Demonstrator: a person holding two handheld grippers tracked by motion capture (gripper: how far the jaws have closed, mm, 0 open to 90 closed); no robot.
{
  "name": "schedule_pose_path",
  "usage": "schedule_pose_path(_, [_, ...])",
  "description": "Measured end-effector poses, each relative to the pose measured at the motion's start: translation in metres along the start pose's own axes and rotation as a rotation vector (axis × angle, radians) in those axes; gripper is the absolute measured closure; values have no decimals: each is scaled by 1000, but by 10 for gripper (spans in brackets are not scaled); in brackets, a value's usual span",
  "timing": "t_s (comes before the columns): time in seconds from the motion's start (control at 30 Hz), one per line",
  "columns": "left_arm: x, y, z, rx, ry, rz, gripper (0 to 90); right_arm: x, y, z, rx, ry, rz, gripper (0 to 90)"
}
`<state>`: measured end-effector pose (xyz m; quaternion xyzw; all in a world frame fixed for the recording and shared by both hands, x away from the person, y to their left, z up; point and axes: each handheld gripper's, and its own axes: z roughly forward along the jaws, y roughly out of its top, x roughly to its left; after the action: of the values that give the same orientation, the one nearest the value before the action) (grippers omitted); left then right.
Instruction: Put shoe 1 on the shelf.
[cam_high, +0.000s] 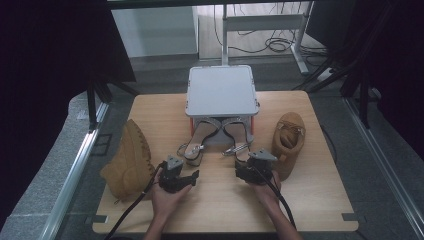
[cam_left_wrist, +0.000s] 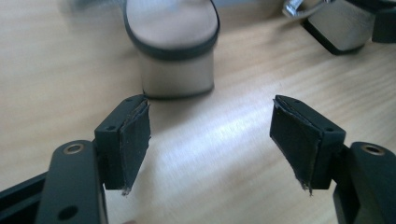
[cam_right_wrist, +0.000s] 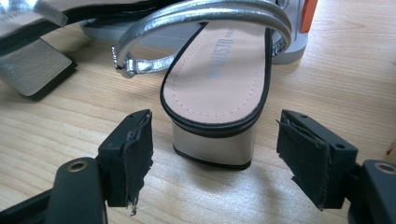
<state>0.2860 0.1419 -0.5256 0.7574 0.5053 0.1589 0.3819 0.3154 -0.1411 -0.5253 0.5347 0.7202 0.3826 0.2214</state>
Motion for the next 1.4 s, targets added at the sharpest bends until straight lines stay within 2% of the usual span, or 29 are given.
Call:
schedule_pose_path(0.13, [-3, -7, 4, -3, -1, -3, 288, 3, -1, 0, -1, 5, -11, 272])
schedule_pose_path(0.23, [-1, -1, 6, -25, -1, -21, 305, 3, -1, 0, 5, 1, -23, 272])
schedule_pose_path(0.3, [2, 5, 9, -33, -10, -38, 354, 2, -1, 1, 5, 0, -19, 278])
schedule_pose_path(0.4, [4, 15, 11, -54, 5, -41, 388, 0, -1, 3, 9, -1, -15, 300])
schedule_pose_path(0.5, [7, 19, 16, -35, 31, -40, 377, -1, -1, 5, 11, 2, -20, 317])
schedule_pose_path(0.63, [11, 23, 21, -25, 31, -58, 379, 1, -1, 9, 18, 8, -23, 332])
schedule_pose_path(0.77, [12, 28, 31, -10, 44, -54, 379, 2, 0, 14, 18, 1, -15, 349])
schedule_pose_path(0.83, [14, 30, 34, -19, 50, -49, 392, 2, 1, 15, 20, -9, -13, 367])
schedule_pose_path(0.93, [16, 33, 37, -20, 38, -56, 404, 1, 2, 15, 21, -14, 2, 401])
schedule_pose_path(1.13, [14, 33, 38, -19, 52, -48, 412, 1, 5, 15, 35, -13, 20, 401])
schedule_pose_path(1.4, [10, 33, 40, -40, 63, -74, 415, 6, 3, 16, 23, -34, 21, 413])
